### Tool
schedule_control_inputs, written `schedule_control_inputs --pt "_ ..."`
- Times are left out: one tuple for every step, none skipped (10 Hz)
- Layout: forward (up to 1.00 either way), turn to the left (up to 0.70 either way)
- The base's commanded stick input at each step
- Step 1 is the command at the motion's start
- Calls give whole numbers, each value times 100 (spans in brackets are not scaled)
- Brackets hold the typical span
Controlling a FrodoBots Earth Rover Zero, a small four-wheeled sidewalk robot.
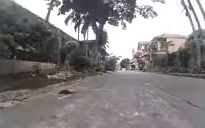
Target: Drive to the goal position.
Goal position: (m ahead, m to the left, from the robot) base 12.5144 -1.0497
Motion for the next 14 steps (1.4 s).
schedule_control_inputs --pt "100 -40" --pt "100 -25" --pt "100 -9" --pt "100 0" --pt "100 0" --pt "100 0" --pt "100 0" --pt "100 0" --pt "100 0" --pt "100 0" --pt "100 0" --pt "100 0" --pt "100 0" --pt "100 0"
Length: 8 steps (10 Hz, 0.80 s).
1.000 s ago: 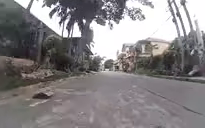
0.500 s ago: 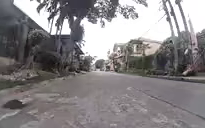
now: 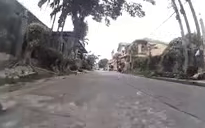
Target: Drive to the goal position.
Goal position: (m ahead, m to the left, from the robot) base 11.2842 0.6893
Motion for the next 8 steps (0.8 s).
schedule_control_inputs --pt "100 0" --pt "100 0" --pt "100 0" --pt "100 0" --pt "100 0" --pt "100 0" --pt "100 0" --pt "100 0"
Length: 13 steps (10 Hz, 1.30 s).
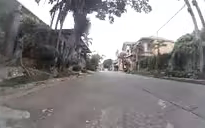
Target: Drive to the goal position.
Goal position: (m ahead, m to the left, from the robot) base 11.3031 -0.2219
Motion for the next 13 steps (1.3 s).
schedule_control_inputs --pt "100 0" --pt "100 0" --pt "100 0" --pt "100 0" --pt "100 0" --pt "100 0" --pt "100 0" --pt "100 0" --pt "100 0" --pt "100 0" --pt "100 0" --pt "100 0" --pt "100 0"
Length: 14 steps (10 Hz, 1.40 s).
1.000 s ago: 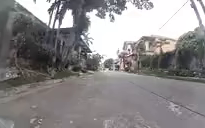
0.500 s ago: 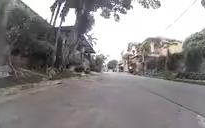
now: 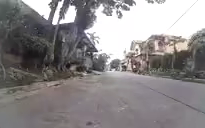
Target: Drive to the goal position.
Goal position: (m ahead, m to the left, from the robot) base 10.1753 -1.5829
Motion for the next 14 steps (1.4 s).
schedule_control_inputs --pt "100 0" --pt "100 0" --pt "100 -4" --pt "100 -10" --pt "100 0" --pt "100 0" --pt "100 0" --pt "100 0" --pt "100 -24" --pt "100 -32" --pt "100 -8" --pt "100 0" --pt "100 0" --pt "100 0"
